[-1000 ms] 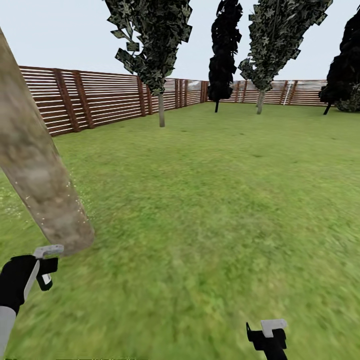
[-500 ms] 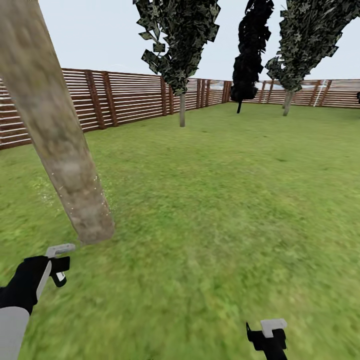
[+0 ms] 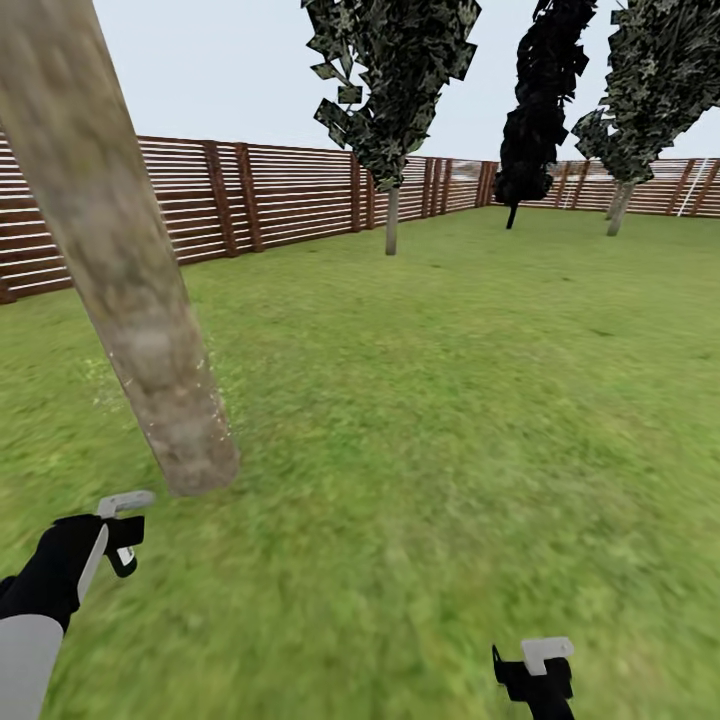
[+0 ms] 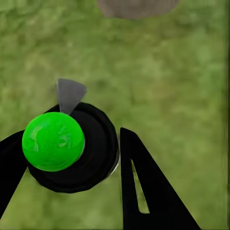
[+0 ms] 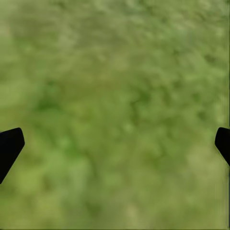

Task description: In the garden, pick up the pesticide atomizer on the floor and spray pesticide onto both trees until each tree trunk is fully covered.

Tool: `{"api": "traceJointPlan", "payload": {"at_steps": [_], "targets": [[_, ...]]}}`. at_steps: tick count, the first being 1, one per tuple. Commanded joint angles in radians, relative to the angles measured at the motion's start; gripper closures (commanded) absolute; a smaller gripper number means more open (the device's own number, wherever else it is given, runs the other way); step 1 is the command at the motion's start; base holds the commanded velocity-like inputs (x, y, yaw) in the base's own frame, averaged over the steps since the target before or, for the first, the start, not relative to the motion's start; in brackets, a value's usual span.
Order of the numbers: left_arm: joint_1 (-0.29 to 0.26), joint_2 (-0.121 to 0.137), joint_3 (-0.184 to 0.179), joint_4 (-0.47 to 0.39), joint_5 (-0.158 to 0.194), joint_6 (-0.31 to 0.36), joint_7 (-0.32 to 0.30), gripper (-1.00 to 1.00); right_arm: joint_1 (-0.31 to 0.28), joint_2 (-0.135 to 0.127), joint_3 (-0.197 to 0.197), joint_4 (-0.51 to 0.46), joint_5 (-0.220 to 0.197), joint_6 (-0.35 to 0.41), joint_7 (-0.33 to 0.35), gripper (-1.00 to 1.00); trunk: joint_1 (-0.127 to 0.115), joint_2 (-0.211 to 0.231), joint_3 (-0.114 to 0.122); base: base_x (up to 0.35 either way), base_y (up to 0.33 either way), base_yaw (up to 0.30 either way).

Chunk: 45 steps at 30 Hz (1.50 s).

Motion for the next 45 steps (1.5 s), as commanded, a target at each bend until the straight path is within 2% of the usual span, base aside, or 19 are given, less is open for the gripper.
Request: {"api": "traceJointPlan", "payload": {"at_steps": [1,9,12,14,21,28,32,38,39,42,43,44,45], "targets": [[0.002,0.000,0.004,0.001,-0.010,0.005,-0.008,1.00,-0.001,0.000,-0.007,0.001,0.011,-0.003,-0.004,-1.00,0.000,0.000,-0.001,0.251,-0.171,0.001],[0.017,0.003,0.007,0.024,-0.010,0.003,-0.002,1.00,-0.001,0.000,-0.007,0.001,0.011,-0.003,-0.004,-1.00,0.000,0.000,-0.001,0.250,-0.172,0.206],[0.017,0.002,0.004,0.049,-0.007,-0.040,0.099,1.00,-0.001,0.000,-0.007,0.001,0.010,-0.003,-0.004,-1.00,0.000,0.000,-0.001,0.250,-0.172,0.276],[0.017,0.000,0.004,0.052,-0.003,-0.056,0.124,1.00,-0.001,0.000,-0.007,0.001,0.011,-0.003,-0.004,-1.00,0.000,0.000,-0.001,0.250,-0.172,0.277],[0.017,-0.005,0.006,0.056,0.005,-0.058,0.127,1.00,-0.001,-0.003,-0.007,0.001,0.011,-0.003,-0.004,-1.00,0.000,0.000,-0.001,0.292,-0.132,0.127],[0.017,-0.021,0.007,0.059,0.005,-0.063,0.127,1.00,-0.001,-0.003,-0.007,0.001,0.011,-0.003,-0.004,-1.00,0.000,0.000,-0.001,0.338,-0.004,0.001],[0.017,-0.049,0.006,0.077,0.004,-0.064,0.127,1.00,-0.001,-0.003,-0.007,0.001,0.011,-0.003,-0.004,-1.00,0.000,0.000,-0.001,0.317,-0.095,0.000],[0.017,-0.056,0.006,0.079,0.005,-0.064,0.129,1.00,-0.001,-0.002,-0.008,0.001,0.009,-0.003,-0.004,-1.00,0.000,0.000,-0.001,0.270,-0.161,0.048],[0.017,-0.063,0.006,0.079,0.006,-0.064,0.129,1.00,-0.001,-0.002,-0.007,0.001,0.009,-0.003,-0.004,-1.00,0.000,0.000,-0.001,0.162,-0.107,0.255],[0.017,-0.170,0.004,0.081,-0.007,-0.140,0.157,1.00,-0.001,-0.001,-0.008,0.001,0.009,-0.003,-0.004,-1.00,0.000,0.000,-0.001,0.013,-0.008,0.076],[0.016,-0.175,0.000,0.080,-0.008,-0.148,0.181,1.00,-0.001,-0.001,-0.008,0.001,0.009,-0.003,-0.004,-1.00,0.000,0.000,-0.001,0.000,0.000,0.003],[0.016,-0.170,0.000,0.080,-0.009,-0.150,0.186,1.00,-0.001,-0.001,-0.008,0.001,0.009,-0.003,-0.004,-1.00,0.000,0.000,-0.001,0.000,0.000,0.001],[0.016,-0.149,0.004,0.079,-0.009,-0.151,0.189,1.00,-0.001,-0.001,-0.007,0.001,0.009,-0.003,-0.004,-1.00,0.000,0.000,-0.001,0.000,0.000,0.000]]}}
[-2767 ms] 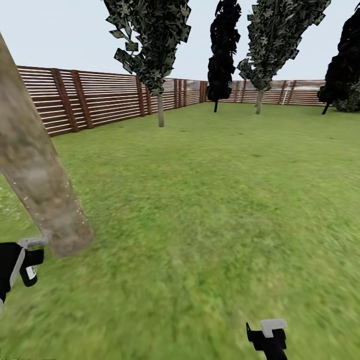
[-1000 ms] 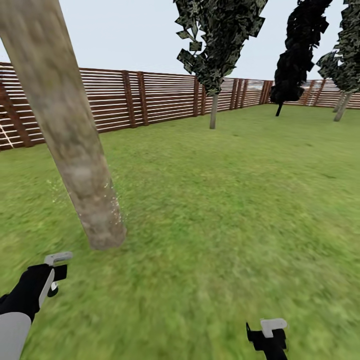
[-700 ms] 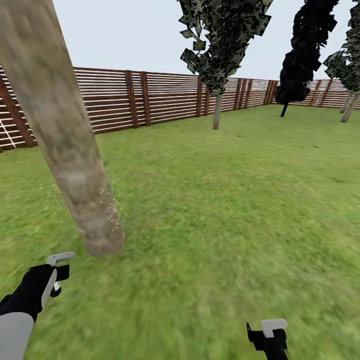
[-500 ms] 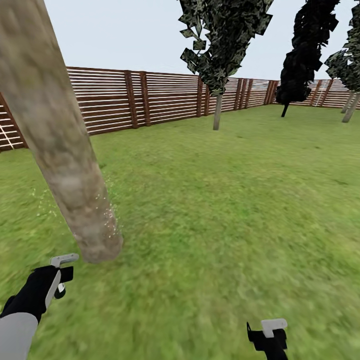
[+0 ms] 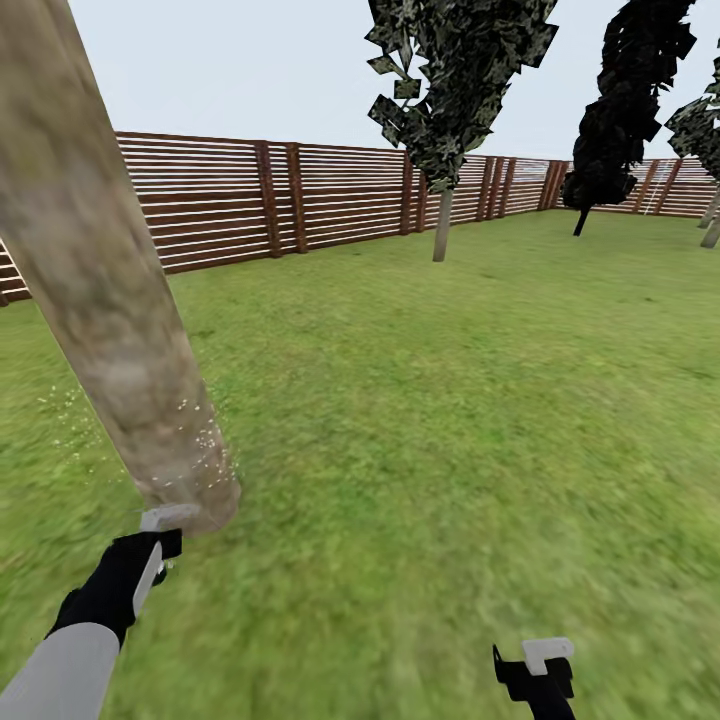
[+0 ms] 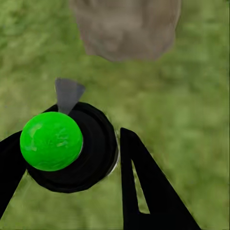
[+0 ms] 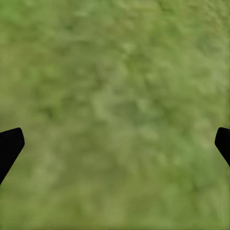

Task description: In the garden, pick up the pesticide atomizer on the floor and spray pesticide onto both trees until each tree trunk is fully covered.

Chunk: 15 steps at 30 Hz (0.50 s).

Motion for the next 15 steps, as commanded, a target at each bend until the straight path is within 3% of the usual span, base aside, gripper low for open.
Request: {"api": "traceJointPlan", "payload": {"at_steps": [1,2,3,5,7,8,10,11,15], "targets": [[0.000,0.034,0.001,-0.001,-0.001,0.004,-0.002,1.00,-0.001,0.000,-0.007,0.001,0.011,-0.003,-0.004,-1.00,0.000,0.000,-0.001,0.000,0.000,0.000],[0.000,0.054,0.000,-0.001,-0.001,0.004,-0.001,1.00,-0.001,0.000,-0.006,0.001,0.011,-0.003,-0.004,-1.00,0.000,0.000,-0.001,0.000,0.000,0.000],[0.001,0.059,-0.001,0.005,0.001,0.003,-0.001,1.00,-0.001,0.000,-0.007,0.001,0.011,-0.003,-0.004,-1.00,0.000,0.000,-0.001,0.000,0.000,0.000],[0.001,0.000,-0.045,0.027,-0.001,-0.002,0.000,1.00,-0.001,0.000,-0.007,0.002,0.011,-0.003,-0.004,-1.00,0.000,0.000,-0.001,0.000,0.000,0.000],[0.000,-0.007,-0.081,0.032,-0.001,-0.005,0.001,1.00,-0.001,0.000,-0.007,0.002,0.011,-0.003,-0.004,-1.00,0.000,0.000,-0.001,0.000,0.000,0.000],[0.000,0.021,-0.083,0.032,-0.001,-0.005,0.000,1.00,-0.001,0.000,-0.007,0.002,0.011,-0.003,-0.004,-1.00,0.000,0.000,-0.001,0.000,0.000,0.000],[0.000,0.106,-0.082,0.032,0.007,-0.001,-0.002,1.00,-0.001,0.000,-0.007,0.002,0.011,-0.003,-0.004,-1.00,0.000,0.000,-0.001,0.000,0.000,0.000],[0.000,0.131,-0.082,0.032,0.008,-0.001,-0.002,1.00,-0.001,0.000,-0.007,0.002,0.011,-0.003,-0.004,-1.00,0.000,0.000,-0.001,0.000,0.000,0.000],[0.001,0.149,-0.082,0.032,0.010,-0.001,0.001,1.00,-0.001,0.000,-0.007,0.002,0.011,-0.003,-0.004,-1.00,0.000,0.000,-0.001,0.000,0.119,0.000]]}}
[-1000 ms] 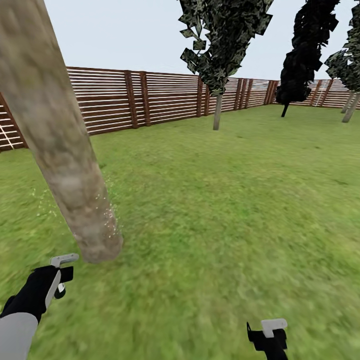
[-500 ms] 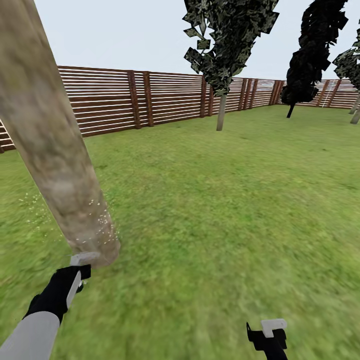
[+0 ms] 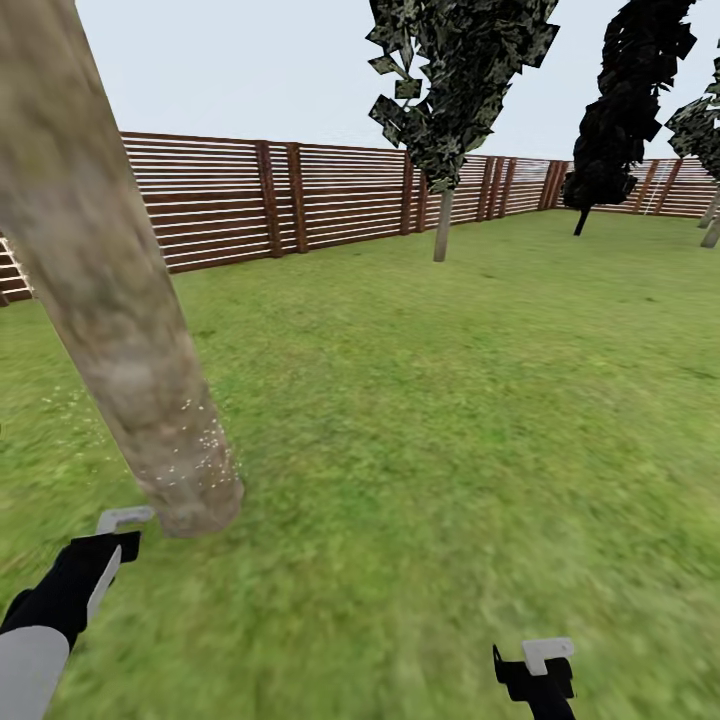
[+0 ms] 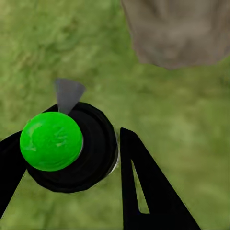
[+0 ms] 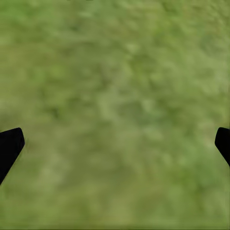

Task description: In the garden, pick up the pesticide atomizer on the floor and spray pesticide onto both trees until each tree trunk is fully covered.

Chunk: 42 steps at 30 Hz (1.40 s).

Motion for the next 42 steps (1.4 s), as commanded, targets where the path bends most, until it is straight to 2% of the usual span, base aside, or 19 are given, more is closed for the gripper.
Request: {"api": "traceJointPlan", "payload": {"at_steps": [1,3,6,8,9,11,13,18,19,20,22,25,28,30,34,36,38,39,42], "targets": [[0.000,0.000,0.002,-0.001,-0.010,0.005,-0.003,1.00,-0.001,0.000,-0.007,0.001,0.011,-0.003,-0.005,-1.00,0.000,0.000,-0.001,0.000,0.241,0.000],[0.000,-0.006,0.000,0.014,-0.008,0.000,-0.003,1.00,-0.001,0.000,-0.007,0.001,0.011,-0.003,-0.005,-1.00,0.000,0.000,-0.001,0.000,0.088,0.000],[-0.003,-0.071,-0.005,0.022,-0.015,-0.002,-0.003,1.00,-0.001,0.000,-0.006,0.001,0.011,-0.003,-0.005,-1.00,0.000,0.000,-0.001,0.000,0.009,0.000],[-0.004,-0.060,0.001,0.022,-0.014,0.000,-0.004,1.00,-0.001,0.000,-0.006,0.001,0.011,-0.003,-0.005,-1.00,0.000,0.000,-0.001,0.000,0.001,0.000],[-0.005,-0.014,0.003,0.022,-0.011,0.002,-0.006,1.00,-0.001,0.000,-0.006,0.001,0.011,-0.003,-0.005,-1.00,0.000,0.000,-0.001,0.000,0.000,0.000],[-0.005,0.016,0.003,0.022,-0.009,0.002,-0.009,1.00,-0.001,0.000,-0.006,0.001,0.011,-0.003,-0.005,-1.00,0.000,0.000,-0.001,-0.022,0.000,0.000],[-0.005,0.022,0.005,0.020,-0.008,-0.001,-0.004,1.00,-0.001,0.000,-0.006,0.001,0.011,-0.003,-0.005,-1.00,0.000,0.000,-0.001,-0.234,0.000,0.000],[-0.018,-0.064,-0.008,0.012,-0.010,0.004,-0.004,1.00,-0.001,0.000,-0.006,0.001,0.011,-0.003,-0.005,-1.00,0.000,0.000,-0.001,-0.052,0.000,0.000],[-0.019,-0.069,-0.008,-0.014,-0.012,0.010,-0.006,1.00,-0.001,0.000,-0.006,0.001,0.011,-0.003,-0.005,-1.00,0.000,0.000,-0.001,-0.002,0.000,0.000],[-0.018,-0.042,-0.002,-0.041,-0.015,0.017,-0.009,1.00,-0.001,0.000,-0.006,0.001,0.011,-0.003,-0.005,-1.00,0.000,0.000,-0.001,0.000,0.000,0.000],[-0.010,-0.027,-0.007,-0.046,-0.016,0.017,-0.008,1.00,-0.001,0.000,-0.006,0.001,0.011,-0.003,-0.005,-1.00,0.000,0.000,-0.001,-0.158,0.000,0.000],[-0.019,-0.082,-0.010,-0.049,-0.016,0.015,-0.006,1.00,-0.001,0.000,-0.006,0.001,0.011,-0.003,-0.005,-1.00,0.000,0.000,-0.001,-0.278,0.000,0.000],[-0.023,-0.098,-0.013,-0.054,-0.014,0.016,-0.007,1.00,-0.001,0.000,-0.006,0.001,0.011,-0.003,-0.005,-1.00,0.000,0.000,-0.001,-0.059,0.000,0.000],[-0.037,-0.095,-0.012,-0.096,-0.016,0.028,-0.008,1.00,-0.001,0.000,-0.006,0.001,0.011,-0.003,-0.005,-1.00,0.000,0.000,-0.001,-0.005,0.000,0.000],[-0.068,-0.058,-0.004,-0.172,-0.010,0.145,-0.015,1.00,-0.001,0.000,-0.006,0.001,0.011,-0.003,-0.005,-1.00,0.000,0.000,-0.001,0.000,0.000,0.000],[-0.073,-0.071,-0.010,-0.183,-0.008,0.153,-0.014,1.00,-0.001,0.000,-0.006,0.001,0.011,-0.003,-0.005,-1.00,0.000,0.000,-0.001,0.000,0.000,0.000],[-0.088,-0.117,-0.014,-0.224,-0.013,0.166,-0.013,1.00,-0.001,0.000,-0.006,0.001,0.011,-0.003,-0.005,-1.00,0.000,0.000,-0.001,0.000,0.000,0.000],[-0.091,-0.121,-0.013,-0.247,-0.014,0.191,-0.013,1.00,-0.001,0.000,-0.006,0.001,0.011,-0.003,-0.005,-1.00,0.000,0.000,-0.001,0.000,0.000,0.000],[-0.093,-0.087,-0.006,-0.261,-0.017,0.211,-0.016,1.00,-0.001,0.000,-0.006,0.001,0.011,-0.003,-0.005,-1.00,0.000,0.000,-0.001,0.000,0.000,0.000]]}}
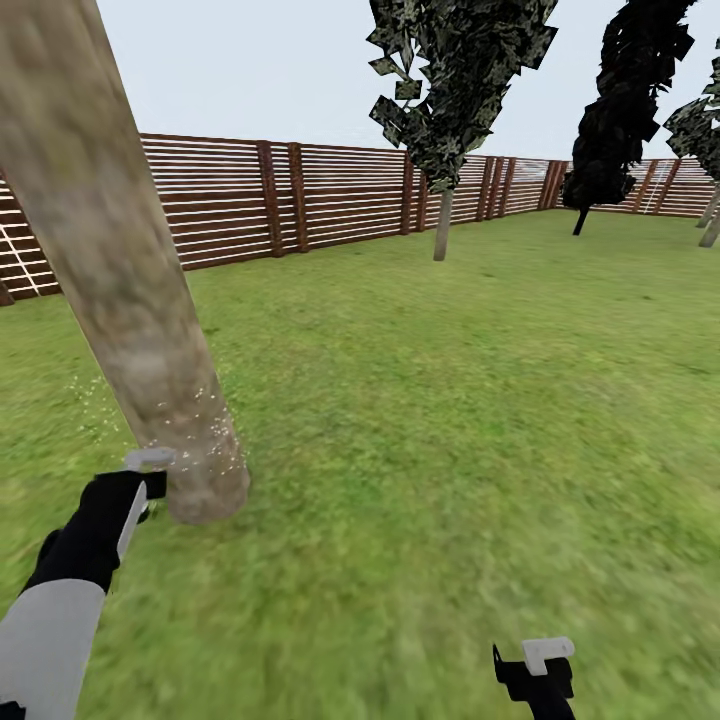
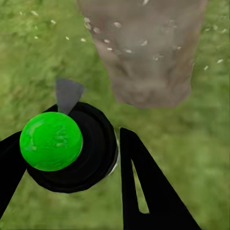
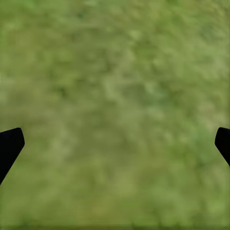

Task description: In the garden, pick up the pesticide atomizer on the floor and spray pesticide onto both trees until each tree trunk is fully covered.

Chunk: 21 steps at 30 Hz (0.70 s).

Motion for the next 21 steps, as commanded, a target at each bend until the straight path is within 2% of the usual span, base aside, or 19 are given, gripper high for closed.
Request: {"api": "traceJointPlan", "payload": {"at_steps": [1,2,4,6,7,10,12,13,14,16,18,19,21], "targets": [[0.001,0.040,0.003,-0.002,0.004,0.006,-0.006,1.00,-0.001,0.000,-0.007,0.001,0.011,-0.003,-0.004,-1.00,0.000,0.000,-0.001,0.000,0.000,0.000],[0.002,0.063,0.005,-0.002,0.004,0.007,-0.006,1.00,-0.001,0.000,-0.007,0.001,0.011,-0.003,-0.004,-1.00,0.000,0.000,-0.001,0.000,0.000,0.000],[0.006,0.084,0.006,-0.001,0.004,0.006,-0.005,1.00,-0.001,0.000,-0.007,0.001,0.011,-0.003,-0.004,-1.00,0.000,0.000,-0.001,0.000,0.000,0.000],[0.005,0.129,0.013,0.001,0.005,0.007,-0.006,1.00,-0.001,0.000,-0.007,0.001,0.011,-0.003,-0.004,-1.00,0.000,0.000,-0.001,0.000,0.000,0.000],[0.004,0.141,0.022,0.001,0.005,0.007,-0.007,1.00,-0.001,0.000,-0.007,0.001,0.011,-0.003,-0.004,-1.00,0.000,0.000,-0.001,0.000,0.000,0.000],[0.014,0.146,0.028,0.017,0.009,0.002,-0.007,1.00,-0.001,0.000,-0.007,0.001,0.011,-0.003,-0.004,-1.00,0.000,0.000,-0.001,0.000,0.000,0.000],[0.014,0.138,0.022,0.061,0.010,-0.004,-0.007,1.00,-0.001,0.000,-0.007,0.001,0.011,-0.003,-0.004,-1.00,0.000,0.000,-0.001,0.000,0.000,0.000],[0.014,0.121,0.020,0.069,0.010,-0.005,-0.007,1.00,-0.001,0.000,-0.007,0.001,0.011,-0.003,-0.004,-1.00,0.000,0.000,-0.001,0.000,0.000,0.000],[0.013,0.099,0.020,0.069,0.009,-0.006,-0.007,1.00,-0.001,0.000,-0.007,0.001,0.011,-0.003,-0.004,-1.00,0.000,0.000,-0.001,0.000,0.000,0.000],[0.005,0.034,0.015,0.064,0.005,-0.007,-0.005,1.00,-0.001,0.000,-0.007,0.001,0.011,-0.003,-0.004,-1.00,0.000,0.000,-0.001,0.000,0.000,0.000],[0.000,0.029,0.015,0.063,0.001,-0.003,-0.005,1.00,-0.001,0.000,-0.007,0.001,0.011,-0.003,-0.004,-1.00,0.000,0.000,-0.001,0.000,0.000,0.000],[-0.001,0.045,0.018,0.062,0.000,0.000,-0.005,1.00,-0.001,0.000,-0.007,0.001,0.011,-0.003,-0.004,-1.00,0.000,0.000,-0.001,0.000,0.000,0.000],[-0.012,0.170,0.022,0.061,0.013,0.007,-0.010,1.00,-0.001,0.000,-0.007,0.001,0.011,-0.003,-0.004,-1.00,0.000,0.000,-0.001,0.000,0.000,0.000]]}}
